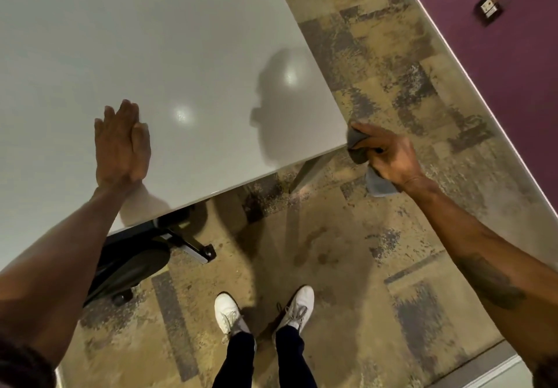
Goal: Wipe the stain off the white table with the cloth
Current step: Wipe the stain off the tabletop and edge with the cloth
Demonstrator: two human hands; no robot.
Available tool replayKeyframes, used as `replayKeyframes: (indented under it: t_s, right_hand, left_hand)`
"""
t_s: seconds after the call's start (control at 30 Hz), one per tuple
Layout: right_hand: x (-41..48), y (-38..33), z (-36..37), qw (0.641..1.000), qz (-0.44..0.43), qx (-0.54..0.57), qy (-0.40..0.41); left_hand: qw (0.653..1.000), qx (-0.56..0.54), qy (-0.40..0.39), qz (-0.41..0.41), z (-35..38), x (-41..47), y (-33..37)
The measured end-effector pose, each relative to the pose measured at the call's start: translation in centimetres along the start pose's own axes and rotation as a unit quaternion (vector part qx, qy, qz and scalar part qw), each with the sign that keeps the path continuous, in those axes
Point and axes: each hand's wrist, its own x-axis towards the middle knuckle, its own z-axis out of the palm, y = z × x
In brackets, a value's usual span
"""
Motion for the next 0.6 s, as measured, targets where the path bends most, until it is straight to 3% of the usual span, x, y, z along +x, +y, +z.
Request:
replayKeyframes:
  t_s: [0.07, 0.1, 0.13, 0.2, 0.23, 0.27, 0.37, 0.43, 0.6]
  right_hand:
    - [0.1, -0.7, -1.0, 0.992, 0.120, 0.038, 0.017]
    - [0.7, -1.1, -1.3, 0.974, 0.186, 0.116, 0.060]
    - [1.6, -1.6, -1.5, 0.932, 0.255, 0.234, 0.111]
    - [3.6, -2.0, -1.9, 0.806, 0.359, 0.449, 0.143]
    - [4.6, -2.2, -1.9, 0.764, 0.384, 0.505, 0.120]
    - [5.5, -2.5, -1.8, 0.748, 0.399, 0.523, 0.086]
    - [7.7, -4.0, -0.4, 0.755, 0.435, 0.487, 0.063]
    - [9.2, -5.1, 0.9, 0.750, 0.470, 0.457, 0.092]
    - [12.6, -4.9, 3.5, 0.780, 0.535, 0.286, 0.152]
  left_hand:
    - [1.000, 0.010, 0.004, 0.007, 0.0, 0.2, -0.1]
    - [1.000, 0.016, 0.005, 0.010, 0.0, 0.2, -0.2]
    - [1.000, 0.023, 0.005, 0.013, 0.0, 0.3, -0.1]
    - [0.999, 0.030, 0.007, 0.021, -0.2, 0.4, 0.2]
    - [0.999, 0.032, 0.008, 0.024, -0.3, 0.4, 0.3]
    - [0.999, 0.035, 0.007, 0.023, -0.5, 0.4, 0.5]
    - [0.999, 0.047, -0.012, 0.000, -0.6, 0.4, 0.7]
    - [0.998, 0.052, -0.023, -0.003, -0.7, 0.6, 0.7]
    - [0.998, 0.041, -0.034, -0.014, -0.4, 0.7, 0.3]
